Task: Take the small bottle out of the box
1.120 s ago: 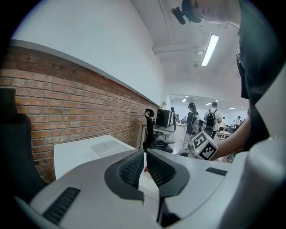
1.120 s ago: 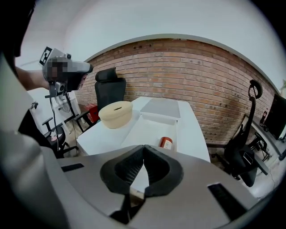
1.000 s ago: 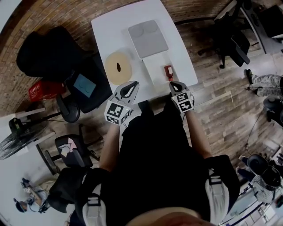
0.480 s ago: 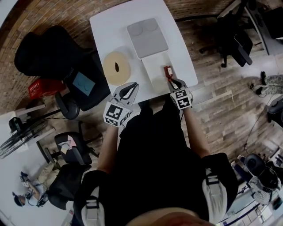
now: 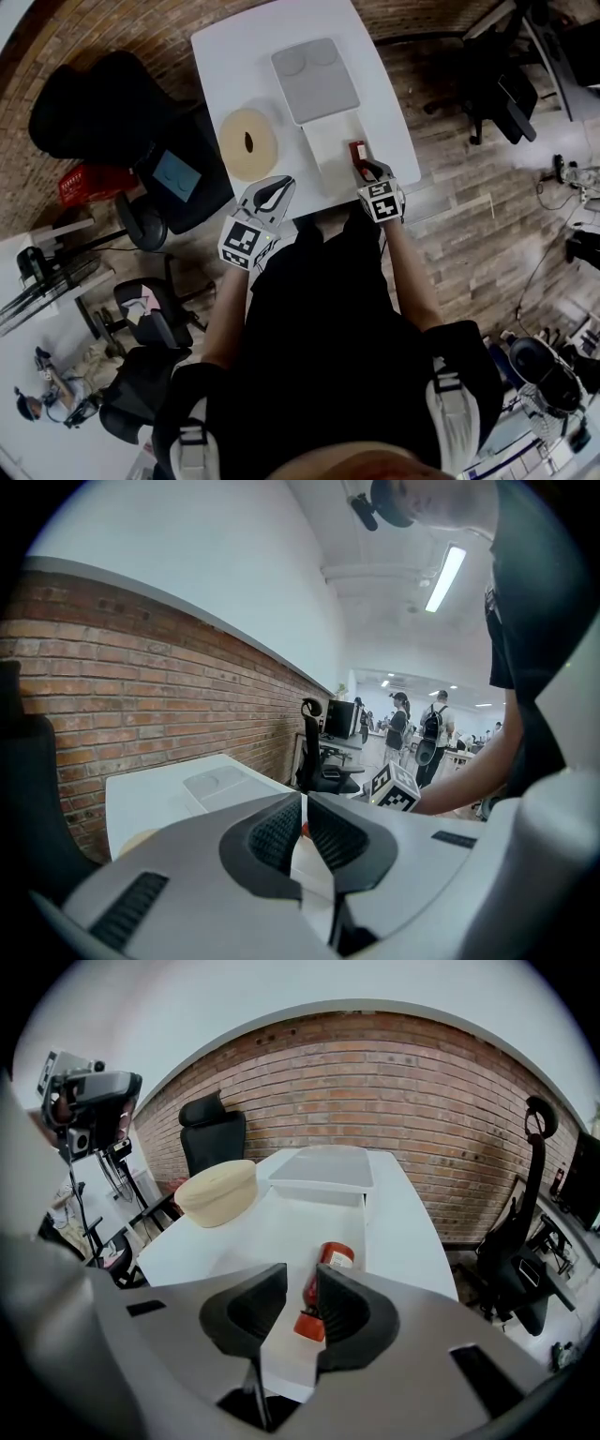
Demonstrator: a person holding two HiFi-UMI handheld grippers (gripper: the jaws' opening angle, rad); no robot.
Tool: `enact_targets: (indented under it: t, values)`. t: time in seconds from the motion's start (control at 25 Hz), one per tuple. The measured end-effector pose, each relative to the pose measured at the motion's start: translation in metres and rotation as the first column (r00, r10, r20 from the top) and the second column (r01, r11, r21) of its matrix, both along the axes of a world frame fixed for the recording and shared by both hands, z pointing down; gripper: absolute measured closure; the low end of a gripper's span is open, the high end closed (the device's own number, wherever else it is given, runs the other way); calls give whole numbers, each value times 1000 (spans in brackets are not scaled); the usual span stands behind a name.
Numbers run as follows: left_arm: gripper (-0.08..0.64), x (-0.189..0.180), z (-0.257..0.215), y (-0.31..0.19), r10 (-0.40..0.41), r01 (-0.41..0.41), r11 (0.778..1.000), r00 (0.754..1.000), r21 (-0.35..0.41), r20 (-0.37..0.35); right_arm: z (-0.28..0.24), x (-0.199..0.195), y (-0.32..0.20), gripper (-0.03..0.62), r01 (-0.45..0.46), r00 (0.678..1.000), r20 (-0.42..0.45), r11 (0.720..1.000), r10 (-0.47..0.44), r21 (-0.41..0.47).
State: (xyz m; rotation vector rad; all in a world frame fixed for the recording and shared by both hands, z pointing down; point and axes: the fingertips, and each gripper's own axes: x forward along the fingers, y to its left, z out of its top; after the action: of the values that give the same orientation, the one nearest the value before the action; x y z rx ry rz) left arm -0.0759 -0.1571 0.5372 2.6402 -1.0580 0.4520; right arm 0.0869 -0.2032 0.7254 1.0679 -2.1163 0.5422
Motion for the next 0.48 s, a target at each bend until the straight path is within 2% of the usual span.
enact_targets:
  t: [0.16,0.48]
  values:
    - [526,0,1,-1,4,-4,1000,1000,-5,0,5,1,-4,486,-2,1000,-14,1000,2,-14]
    - [526,-4,3,-5,-5,5,1000,1000,-14,3,18,3,-16,454,-65,998,-11,994,64,-83]
